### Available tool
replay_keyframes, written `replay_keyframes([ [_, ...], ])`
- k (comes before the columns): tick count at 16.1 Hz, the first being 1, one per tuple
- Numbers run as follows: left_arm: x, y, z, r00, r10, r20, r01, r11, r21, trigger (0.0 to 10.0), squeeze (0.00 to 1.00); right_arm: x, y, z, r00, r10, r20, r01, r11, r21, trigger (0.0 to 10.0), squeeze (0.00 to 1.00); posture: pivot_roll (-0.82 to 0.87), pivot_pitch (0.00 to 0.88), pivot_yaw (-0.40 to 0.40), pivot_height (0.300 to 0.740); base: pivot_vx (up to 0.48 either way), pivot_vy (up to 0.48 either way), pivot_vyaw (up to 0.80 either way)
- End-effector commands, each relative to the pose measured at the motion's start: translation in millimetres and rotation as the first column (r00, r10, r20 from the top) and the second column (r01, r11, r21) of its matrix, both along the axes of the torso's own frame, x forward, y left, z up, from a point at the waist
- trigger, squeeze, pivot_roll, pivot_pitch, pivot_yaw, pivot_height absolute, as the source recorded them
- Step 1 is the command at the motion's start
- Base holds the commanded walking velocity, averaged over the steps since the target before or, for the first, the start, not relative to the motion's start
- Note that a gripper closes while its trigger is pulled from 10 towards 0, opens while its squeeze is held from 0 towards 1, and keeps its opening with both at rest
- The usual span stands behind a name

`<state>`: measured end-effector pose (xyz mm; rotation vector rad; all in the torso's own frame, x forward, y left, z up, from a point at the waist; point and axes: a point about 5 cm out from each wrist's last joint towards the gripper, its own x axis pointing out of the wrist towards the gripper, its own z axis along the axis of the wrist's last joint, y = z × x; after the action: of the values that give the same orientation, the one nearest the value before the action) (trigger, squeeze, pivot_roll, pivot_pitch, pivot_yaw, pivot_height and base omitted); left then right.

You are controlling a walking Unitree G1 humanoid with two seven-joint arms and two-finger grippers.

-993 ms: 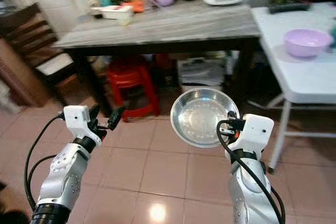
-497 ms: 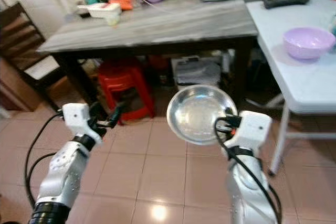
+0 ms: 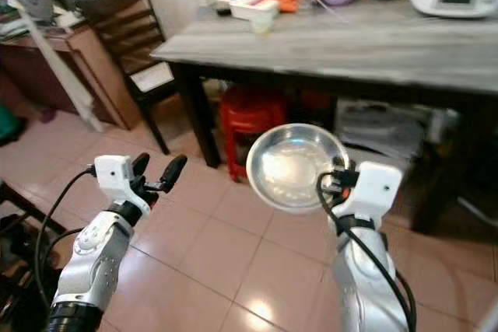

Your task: Setting the table

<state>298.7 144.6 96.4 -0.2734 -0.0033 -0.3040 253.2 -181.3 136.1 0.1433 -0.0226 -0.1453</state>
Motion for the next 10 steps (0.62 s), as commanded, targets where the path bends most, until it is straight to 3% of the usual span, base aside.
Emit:
replay_keyframes([
  [1,2.4,-4.4,5.9,1.000,-0.017,0.021,0.017,1.000,0.000,10.0,0.00,0.3,-3.5,3.0,1.000,-0.019,0.015,0.019,1.000,0.007,10.0,0.00,-0.12,0.000,0.176,0.740,0.375,0.000,0.00],
  [3,2.8,-4.8,5.9,1.000,-0.021,0.021,0.021,1.000,0.001,10.0,0.00,0.5,-5.1,0.2,0.999,-0.040,-0.003,0.040,0.999,0.026,10.0,0.00,-0.12,0.000,0.175,0.740,0.377,0.000,0.00],
  [9,2.7,-7.0,5.2,0.999,-0.033,0.019,0.033,0.999,0.003,10.0,0.00,1.9,-5.3,0.8,0.999,-0.042,0.003,0.042,0.999,0.026,10.0,0.00,-0.12,0.000,0.180,0.740,0.377,0.000,-0.71],
  [10,2.6,-7.6,5.1,0.999,-0.035,0.019,0.035,0.999,0.002,10.0,0.00,2.2,-5.1,1.3,0.999,-0.043,0.004,0.043,0.999,0.025,10.0,0.00,-0.12,0.000,0.180,0.740,0.375,0.000,0.00],
])
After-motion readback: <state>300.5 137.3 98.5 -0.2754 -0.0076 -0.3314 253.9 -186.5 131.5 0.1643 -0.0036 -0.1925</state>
